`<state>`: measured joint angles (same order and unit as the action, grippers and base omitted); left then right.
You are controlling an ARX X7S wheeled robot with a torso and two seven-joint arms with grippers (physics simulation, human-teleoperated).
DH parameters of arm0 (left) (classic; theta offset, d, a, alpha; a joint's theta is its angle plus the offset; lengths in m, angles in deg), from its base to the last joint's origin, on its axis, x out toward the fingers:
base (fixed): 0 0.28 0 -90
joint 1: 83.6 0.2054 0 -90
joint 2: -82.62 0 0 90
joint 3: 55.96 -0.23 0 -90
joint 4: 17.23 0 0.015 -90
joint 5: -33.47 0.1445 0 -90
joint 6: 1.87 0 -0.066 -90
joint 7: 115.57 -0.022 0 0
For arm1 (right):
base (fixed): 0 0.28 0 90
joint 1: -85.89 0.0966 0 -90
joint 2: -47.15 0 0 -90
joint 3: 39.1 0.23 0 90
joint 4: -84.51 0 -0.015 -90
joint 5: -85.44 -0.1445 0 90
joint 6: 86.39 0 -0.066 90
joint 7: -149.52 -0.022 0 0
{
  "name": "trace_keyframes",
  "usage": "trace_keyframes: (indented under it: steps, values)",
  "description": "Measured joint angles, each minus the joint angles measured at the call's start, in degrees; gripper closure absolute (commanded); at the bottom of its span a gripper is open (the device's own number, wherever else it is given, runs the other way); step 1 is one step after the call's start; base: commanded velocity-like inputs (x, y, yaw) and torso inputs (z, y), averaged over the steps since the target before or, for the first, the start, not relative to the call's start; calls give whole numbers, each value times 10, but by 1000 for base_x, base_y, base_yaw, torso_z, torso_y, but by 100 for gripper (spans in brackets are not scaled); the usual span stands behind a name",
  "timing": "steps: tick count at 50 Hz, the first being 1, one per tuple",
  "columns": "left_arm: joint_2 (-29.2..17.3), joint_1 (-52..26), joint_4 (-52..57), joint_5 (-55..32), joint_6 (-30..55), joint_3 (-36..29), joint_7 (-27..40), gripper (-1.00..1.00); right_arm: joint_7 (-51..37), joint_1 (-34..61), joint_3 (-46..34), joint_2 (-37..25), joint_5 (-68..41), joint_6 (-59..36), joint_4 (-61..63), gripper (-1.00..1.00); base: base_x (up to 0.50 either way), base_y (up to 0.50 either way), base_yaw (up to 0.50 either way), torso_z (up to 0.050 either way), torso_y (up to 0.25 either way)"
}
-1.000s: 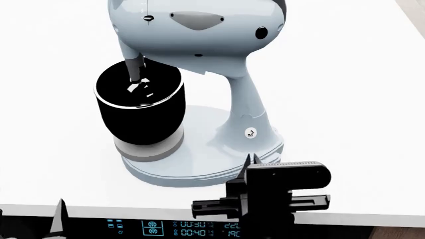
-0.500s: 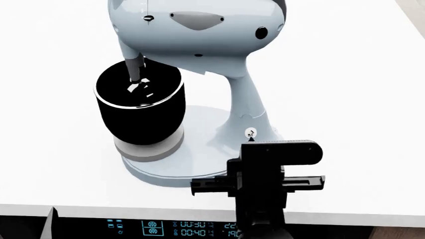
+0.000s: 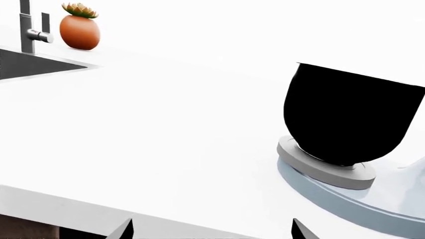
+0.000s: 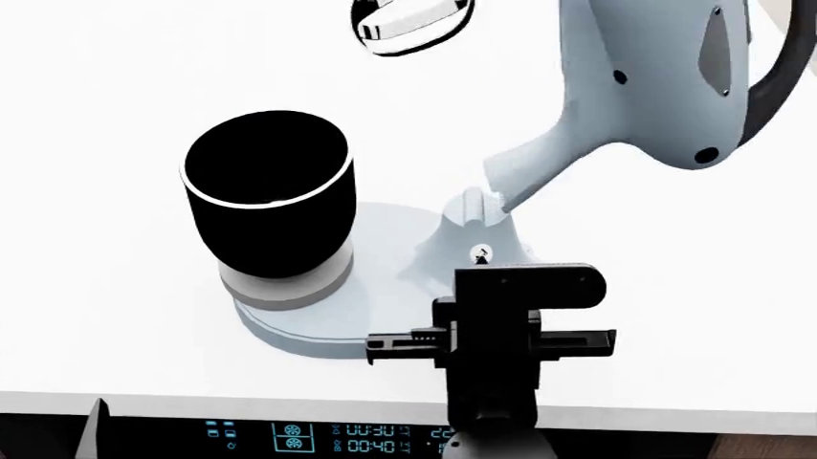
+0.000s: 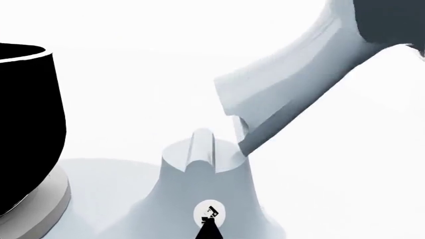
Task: Open the stand mixer head.
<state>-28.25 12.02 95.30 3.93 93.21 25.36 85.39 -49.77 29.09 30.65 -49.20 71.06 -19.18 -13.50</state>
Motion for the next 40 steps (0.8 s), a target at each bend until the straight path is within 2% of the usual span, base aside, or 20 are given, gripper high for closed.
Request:
trace_keyframes:
  steps: [10,22,23,40]
  values:
    - [-1,-1,-5,-2,-2,0,0,-100,-9,-12,-5,-3,2,24,-2,100,0,0,0,0,-4]
    - [2,-7,-18,5,-4,-9,-1,-100,-54,-154,-20,-55,24,72,157,100,0,0,0,0,0]
    - [2,-8,-20,7,-5,-10,-2,-100,-56,-163,-22,-59,26,75,166,-100,0,0,0,0,0]
    - [22,-20,-116,51,-58,-39,-29,-100,-75,-290,-34,-113,53,193,198,-100,0,0,0,0,0]
